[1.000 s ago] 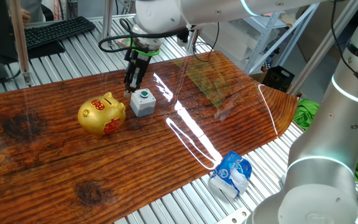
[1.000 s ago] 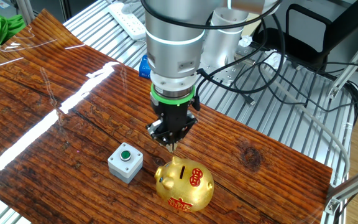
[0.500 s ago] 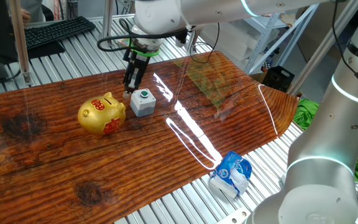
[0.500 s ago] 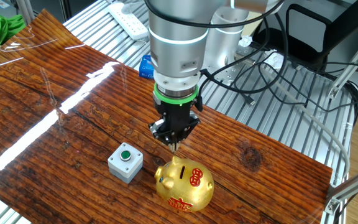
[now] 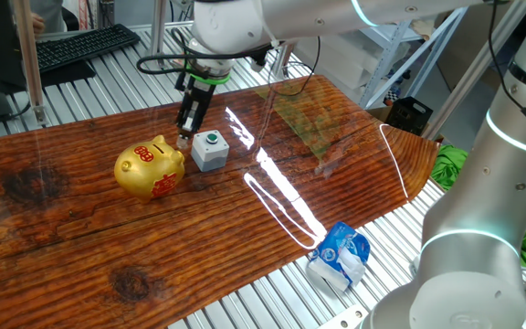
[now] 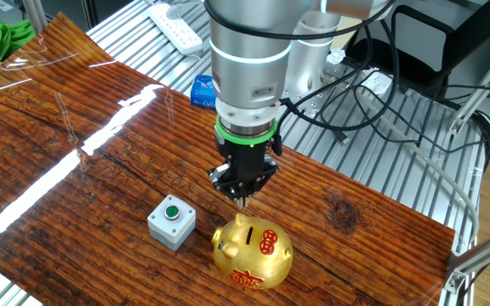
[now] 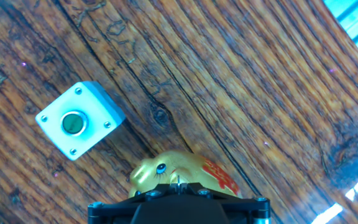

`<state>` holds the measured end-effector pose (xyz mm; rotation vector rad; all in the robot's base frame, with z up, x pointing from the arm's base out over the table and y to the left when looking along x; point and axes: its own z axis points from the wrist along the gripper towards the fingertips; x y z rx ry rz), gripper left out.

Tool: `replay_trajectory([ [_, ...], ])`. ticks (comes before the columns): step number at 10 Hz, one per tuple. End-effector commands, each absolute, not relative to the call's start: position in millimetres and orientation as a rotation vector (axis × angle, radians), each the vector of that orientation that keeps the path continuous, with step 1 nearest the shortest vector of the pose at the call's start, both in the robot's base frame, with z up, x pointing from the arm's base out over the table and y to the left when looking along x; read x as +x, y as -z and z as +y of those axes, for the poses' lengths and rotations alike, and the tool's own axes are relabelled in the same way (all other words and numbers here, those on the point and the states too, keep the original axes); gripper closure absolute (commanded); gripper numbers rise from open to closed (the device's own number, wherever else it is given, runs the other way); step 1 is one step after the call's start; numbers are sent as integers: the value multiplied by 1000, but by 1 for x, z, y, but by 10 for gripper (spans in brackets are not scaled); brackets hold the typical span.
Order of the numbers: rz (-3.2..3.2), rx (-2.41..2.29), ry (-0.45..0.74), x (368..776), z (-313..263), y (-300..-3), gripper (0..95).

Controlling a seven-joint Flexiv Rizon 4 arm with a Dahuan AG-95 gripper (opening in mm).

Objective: Drop coins into a piggy bank

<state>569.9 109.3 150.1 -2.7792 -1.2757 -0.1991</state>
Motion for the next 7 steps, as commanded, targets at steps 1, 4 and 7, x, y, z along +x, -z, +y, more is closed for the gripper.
replay_trajectory([
  [1, -1233, -2797, 195, 570, 112, -151, 950],
  [4, -1151, -2824, 190, 572, 115, -153, 950],
  [7, -1102, -2839, 192, 573, 117, -153, 950],
])
